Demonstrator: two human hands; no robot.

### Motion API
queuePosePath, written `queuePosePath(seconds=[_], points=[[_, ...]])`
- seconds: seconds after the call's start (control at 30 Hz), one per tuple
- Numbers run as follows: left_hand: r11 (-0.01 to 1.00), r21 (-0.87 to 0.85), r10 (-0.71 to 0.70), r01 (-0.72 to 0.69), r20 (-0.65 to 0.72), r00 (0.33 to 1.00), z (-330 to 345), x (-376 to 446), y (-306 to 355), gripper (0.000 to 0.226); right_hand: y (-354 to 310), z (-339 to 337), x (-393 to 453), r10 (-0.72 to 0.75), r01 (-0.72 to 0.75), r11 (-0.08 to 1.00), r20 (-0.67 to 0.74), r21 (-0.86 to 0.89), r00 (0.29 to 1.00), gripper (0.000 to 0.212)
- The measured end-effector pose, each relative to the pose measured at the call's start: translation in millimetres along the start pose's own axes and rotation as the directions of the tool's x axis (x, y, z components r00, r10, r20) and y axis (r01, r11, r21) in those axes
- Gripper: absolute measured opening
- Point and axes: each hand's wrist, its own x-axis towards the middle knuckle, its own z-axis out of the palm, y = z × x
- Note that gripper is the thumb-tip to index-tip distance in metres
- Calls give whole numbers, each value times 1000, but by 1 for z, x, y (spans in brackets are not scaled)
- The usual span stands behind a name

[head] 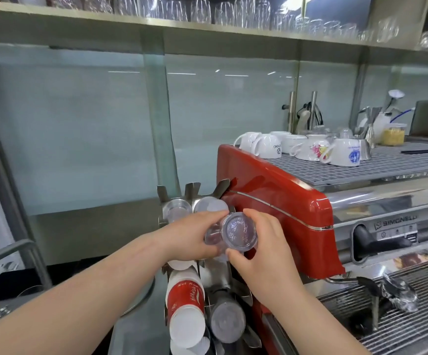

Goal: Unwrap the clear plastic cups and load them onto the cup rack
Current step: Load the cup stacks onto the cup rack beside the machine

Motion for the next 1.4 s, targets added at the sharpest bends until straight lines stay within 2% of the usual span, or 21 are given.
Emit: queuePosePath(seconds=[0.13, 0.33, 0.63, 0.8, 1.13, 1.4], points=[[990, 141, -22, 16, 39, 999, 5, 8, -16, 55, 10, 12, 0, 35, -35, 999, 7, 11, 999, 74], [972, 236, -36, 17, 80, 996, 8, 13, -34, 65, 23, 28, 3, 67, -67, 998, 14, -5, 998, 75], [981, 191, -56, 44, 56, 997, 13, 23, -40, 60, 38, 39, 12, 85, -85, 996, 40, -15, 996, 73], [991, 105, -82, 83, -11, 997, 13, 27, -40, 45, 43, 44, 22, 63, -64, 998, 60, 14, 996, 72], [987, 124, -105, 105, -3, 994, 3, 27, -30, 56, 49, 47, 30, 52, -56, 998, 77, 38, 996, 70], [984, 134, -114, 115, -18, 993, -1, 27, -26, 51, 52, 50, 34, 24, -27, 998, 58, 51, 998, 71]])
